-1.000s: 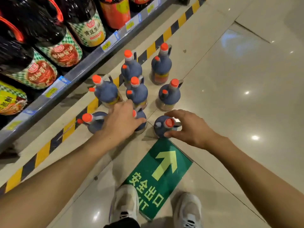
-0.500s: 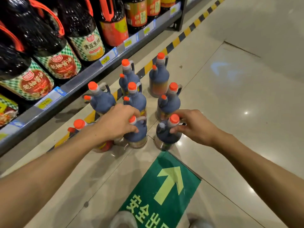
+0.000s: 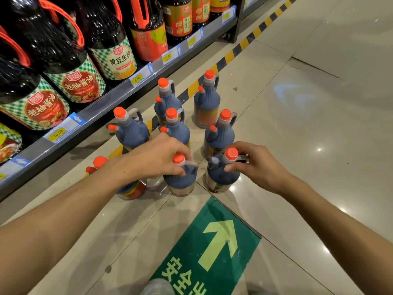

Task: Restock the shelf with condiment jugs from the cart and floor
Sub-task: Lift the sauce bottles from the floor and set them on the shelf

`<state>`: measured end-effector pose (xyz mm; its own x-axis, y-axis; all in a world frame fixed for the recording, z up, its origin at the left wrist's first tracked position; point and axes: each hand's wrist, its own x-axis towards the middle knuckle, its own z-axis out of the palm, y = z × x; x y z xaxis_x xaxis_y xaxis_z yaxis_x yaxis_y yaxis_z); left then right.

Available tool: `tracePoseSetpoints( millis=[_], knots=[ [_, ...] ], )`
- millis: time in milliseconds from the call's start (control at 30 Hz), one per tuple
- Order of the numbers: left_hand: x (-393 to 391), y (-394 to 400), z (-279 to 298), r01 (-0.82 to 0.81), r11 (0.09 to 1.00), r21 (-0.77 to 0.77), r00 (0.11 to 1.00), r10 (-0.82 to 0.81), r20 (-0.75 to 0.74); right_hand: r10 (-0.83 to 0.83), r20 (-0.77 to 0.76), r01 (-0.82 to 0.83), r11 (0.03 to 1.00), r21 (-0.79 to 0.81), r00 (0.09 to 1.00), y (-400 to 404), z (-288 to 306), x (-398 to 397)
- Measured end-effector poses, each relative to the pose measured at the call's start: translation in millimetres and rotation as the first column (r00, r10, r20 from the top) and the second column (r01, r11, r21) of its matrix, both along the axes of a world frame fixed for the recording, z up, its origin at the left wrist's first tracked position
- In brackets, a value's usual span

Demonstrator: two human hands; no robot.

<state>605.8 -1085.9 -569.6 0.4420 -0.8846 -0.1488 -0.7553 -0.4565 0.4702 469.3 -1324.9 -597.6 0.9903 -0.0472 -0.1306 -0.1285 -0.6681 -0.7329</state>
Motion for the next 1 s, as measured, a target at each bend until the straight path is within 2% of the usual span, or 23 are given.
tracePoseSetpoints(
  millis=[200,333,367,433,500,533,567,667,733,900,1000],
  knots=[
    [-8.2,-5.5,-1.8,-0.001,1.0,-0.014,1.0,0.001,-0.019,-0.021,0.005,0.021,0.999,0.049,1.0,-0.4,-3.0,0.2],
    [-15.2,4.3,-11.0,-0.156,0.987,-0.043,0.986,0.153,-0.065,-0.05,-0.022,0.052,0.992,0.118,0.999,-0.9,-7.3,-6.0],
    [-20.7,10.0,-16.0,-0.25,0.966,-0.066,0.961,0.239,-0.141,-0.067,-0.035,0.072,0.986,0.151,0.997,-2.3,-10.6,-9.3],
    [-33.3,25.2,-38.7,-0.465,0.88,-0.094,0.842,0.407,-0.354,-0.119,-0.091,0.137,0.965,0.226,0.989,-8.6,-22.1,-17.2],
    [-45.5,38.7,-65.6,-0.595,0.802,-0.06,0.689,0.469,-0.553,-0.143,-0.183,0.19,0.942,0.275,0.973,-13.2,-35.6,-24.0],
    [-50.7,42.1,-78.2,-0.622,0.782,-0.029,0.634,0.482,-0.604,-0.137,-0.228,0.203,0.934,0.294,0.964,-14.2,-41.8,-25.9],
    [-53.7,42.7,-89.7,-0.628,0.778,-0.003,0.611,0.492,-0.62,-0.124,-0.264,0.207,0.927,0.314,0.957,-14.3,-47.5,-26.4],
    [-55.5,31.0,-105.4,-0.605,0.795,0.042,0.64,0.517,-0.568,-0.07,-0.341,0.197,0.914,0.355,0.937,-11.8,-61.7,-22.5],
    [-48.7,25.7,-113.9,-0.615,0.786,0.059,0.628,0.533,-0.567,-0.055,-0.372,0.198,0.912,0.359,0.927,-10.9,-69.0,-16.5],
    [-39.4,27.9,-128.3,-0.594,0.801,0.08,0.611,0.514,-0.602,0.007,-0.343,0.161,0.874,0.458,0.939,-5.0,-78.1,-6.0],
    [-39.7,28.0,-132.4,-0.615,0.786,0.06,0.59,0.509,-0.626,-0.023,-0.345,0.202,0.846,0.494,0.938,-2.2,-85.8,-8.1]
  ],
)
